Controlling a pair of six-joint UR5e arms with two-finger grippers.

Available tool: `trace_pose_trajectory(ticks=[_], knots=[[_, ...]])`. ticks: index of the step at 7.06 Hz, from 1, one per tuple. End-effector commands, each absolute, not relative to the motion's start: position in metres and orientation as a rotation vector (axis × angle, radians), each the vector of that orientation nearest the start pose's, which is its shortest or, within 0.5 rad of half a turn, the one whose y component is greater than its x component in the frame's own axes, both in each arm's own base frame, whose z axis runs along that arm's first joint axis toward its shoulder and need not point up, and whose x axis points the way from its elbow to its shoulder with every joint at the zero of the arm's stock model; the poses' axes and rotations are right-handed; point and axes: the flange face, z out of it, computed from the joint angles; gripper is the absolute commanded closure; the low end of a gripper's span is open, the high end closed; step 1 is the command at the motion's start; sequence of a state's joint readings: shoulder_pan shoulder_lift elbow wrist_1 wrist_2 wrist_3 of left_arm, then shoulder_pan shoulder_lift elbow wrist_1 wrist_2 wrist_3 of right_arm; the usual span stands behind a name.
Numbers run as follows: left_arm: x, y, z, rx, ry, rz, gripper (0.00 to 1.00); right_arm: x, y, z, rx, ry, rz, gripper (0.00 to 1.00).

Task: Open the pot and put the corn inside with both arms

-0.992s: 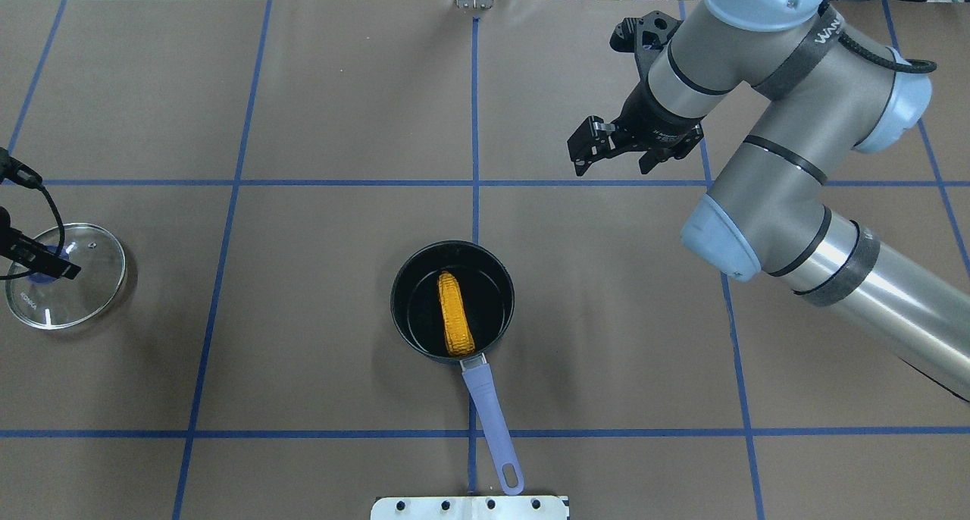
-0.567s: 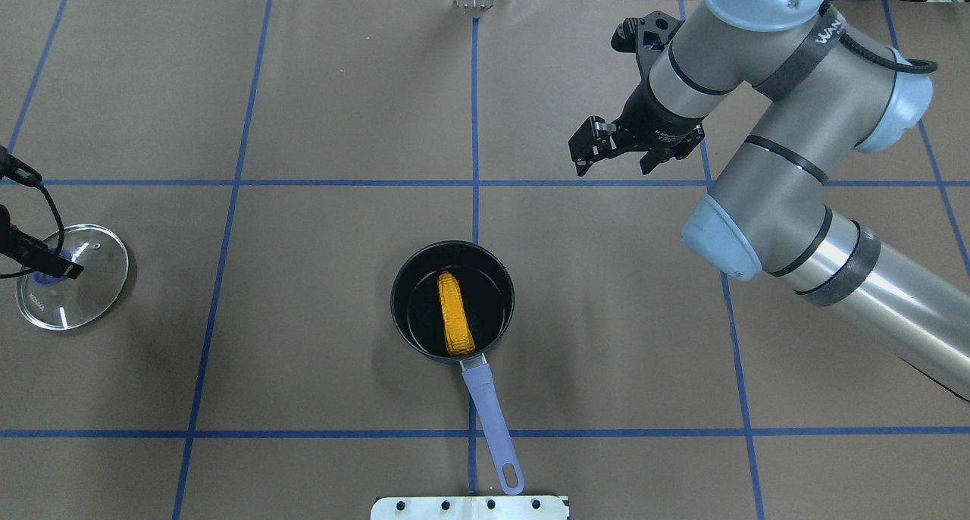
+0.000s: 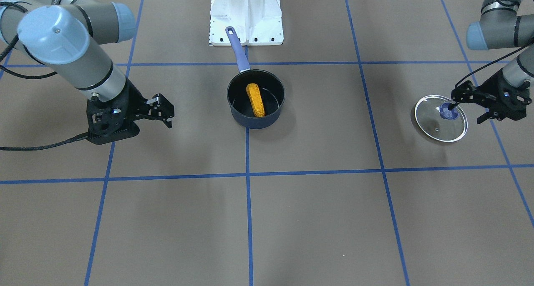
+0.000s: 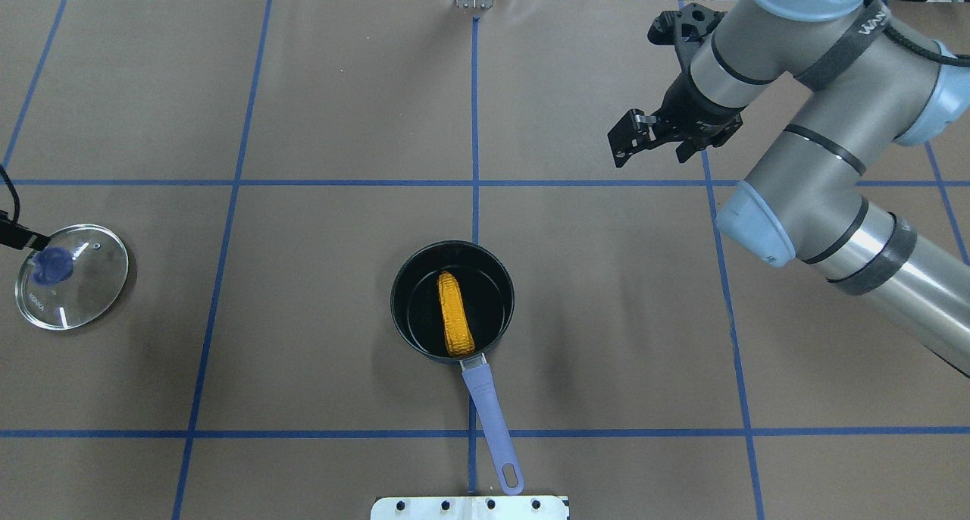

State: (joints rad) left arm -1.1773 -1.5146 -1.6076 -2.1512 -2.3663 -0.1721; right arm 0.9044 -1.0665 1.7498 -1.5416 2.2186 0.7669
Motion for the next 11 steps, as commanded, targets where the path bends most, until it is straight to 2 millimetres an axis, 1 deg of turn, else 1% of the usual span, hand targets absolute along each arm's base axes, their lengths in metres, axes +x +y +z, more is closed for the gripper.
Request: trace_pose_trajectory(ticks=[1,2,3,4,5,6,7,8,9,10,11], knots=[[0.06,-0.483,0.625,0.343,0.91,0.425,0.01,-0.252,-0.568,0.346,0.121,-0.908,-0.184,0.0],[0.023,-0.48,0.657,0.361,0.895,0.427,0.01,-0.212,-0.571,0.376,0.124,-0.91,-0.199,0.0],[-0.007,-0.474,0.69,0.368,0.876,0.428,0.01,-0.187,-0.567,0.407,0.111,-0.89,-0.185,0.0],[-0.027,-0.464,0.715,0.371,0.863,0.434,0.01,-0.161,-0.56,0.44,0.106,-0.867,-0.192,0.0],[-0.042,-0.46,0.727,0.38,0.854,0.428,0.01,-0.125,-0.555,0.467,0.113,-0.86,-0.194,0.0],[-0.046,-0.458,0.729,0.377,0.851,0.417,0.01,-0.081,-0.549,0.493,0.088,-0.89,-0.123,0.0],[-0.066,-0.457,0.732,0.388,0.838,0.378,0.01,-0.043,-0.536,0.519,0.066,-0.92,-0.061,0.0],[-0.083,-0.451,0.744,0.384,0.835,0.334,0.01,-0.004,-0.521,0.552,0.077,-0.906,-0.062,0.0],[-0.089,-0.447,0.749,0.382,0.837,0.32,0.01,0.023,-0.52,0.584,0.07,-0.899,-0.039,0.0],[-0.09,-0.447,0.748,0.386,0.837,0.319,0.01,0.037,-0.521,0.6,0.057,-0.895,-0.01,0.0],[-0.09,-0.445,0.75,0.385,0.837,0.318,0.01,0.038,-0.521,0.6,0.061,-0.892,-0.008,0.0]])
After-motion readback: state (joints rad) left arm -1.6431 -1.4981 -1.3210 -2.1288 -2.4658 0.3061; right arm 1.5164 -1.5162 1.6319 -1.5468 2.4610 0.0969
